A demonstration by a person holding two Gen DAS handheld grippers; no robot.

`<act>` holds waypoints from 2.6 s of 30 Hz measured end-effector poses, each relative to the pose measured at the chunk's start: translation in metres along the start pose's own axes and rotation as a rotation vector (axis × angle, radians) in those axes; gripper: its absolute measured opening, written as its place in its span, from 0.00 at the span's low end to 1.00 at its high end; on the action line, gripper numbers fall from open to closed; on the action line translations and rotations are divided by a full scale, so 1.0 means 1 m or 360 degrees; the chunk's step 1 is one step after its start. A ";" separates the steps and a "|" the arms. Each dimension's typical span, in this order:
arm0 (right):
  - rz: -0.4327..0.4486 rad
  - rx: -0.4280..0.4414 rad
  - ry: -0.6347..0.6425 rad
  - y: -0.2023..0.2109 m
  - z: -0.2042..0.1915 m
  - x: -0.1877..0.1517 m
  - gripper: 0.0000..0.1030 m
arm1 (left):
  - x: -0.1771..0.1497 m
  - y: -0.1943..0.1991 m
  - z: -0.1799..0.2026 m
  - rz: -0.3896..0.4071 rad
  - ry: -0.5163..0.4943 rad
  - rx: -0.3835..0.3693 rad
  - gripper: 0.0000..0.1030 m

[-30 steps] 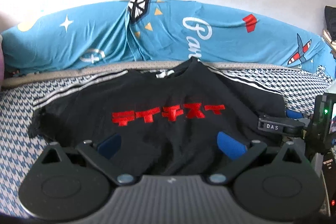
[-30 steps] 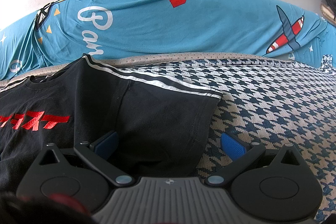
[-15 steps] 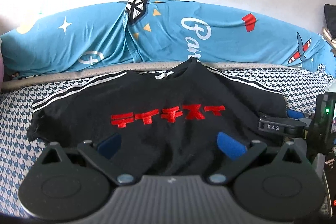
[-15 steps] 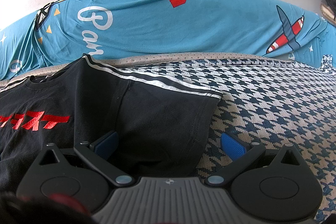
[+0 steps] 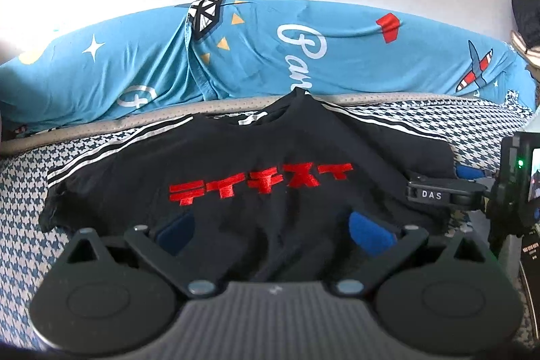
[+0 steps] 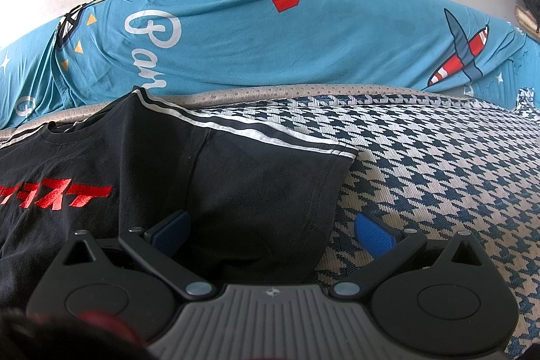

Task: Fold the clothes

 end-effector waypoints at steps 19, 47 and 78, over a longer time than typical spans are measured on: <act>0.0000 -0.0001 0.0000 0.000 0.000 0.000 1.00 | 0.001 0.000 0.001 0.0014 -0.0001 0.0011 0.99; 0.0003 -0.0014 -0.0009 0.001 -0.001 0.003 1.00 | 0.014 0.021 -0.017 0.0051 0.0111 -0.0022 0.99; -0.0159 0.0177 -0.0198 0.123 -0.023 0.013 0.99 | -0.027 0.040 -0.117 -0.0120 0.0236 0.0256 1.00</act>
Point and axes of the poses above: each gripper's, at about its wrist camera, not at the fingertips, and y roughly against the way its jaws point, z to its right, x to its top, the point moved 5 cm from there along -y, roughly the way its jaws point, and after that the axes turned 2 degrees about -y, right-handed, at the moved point
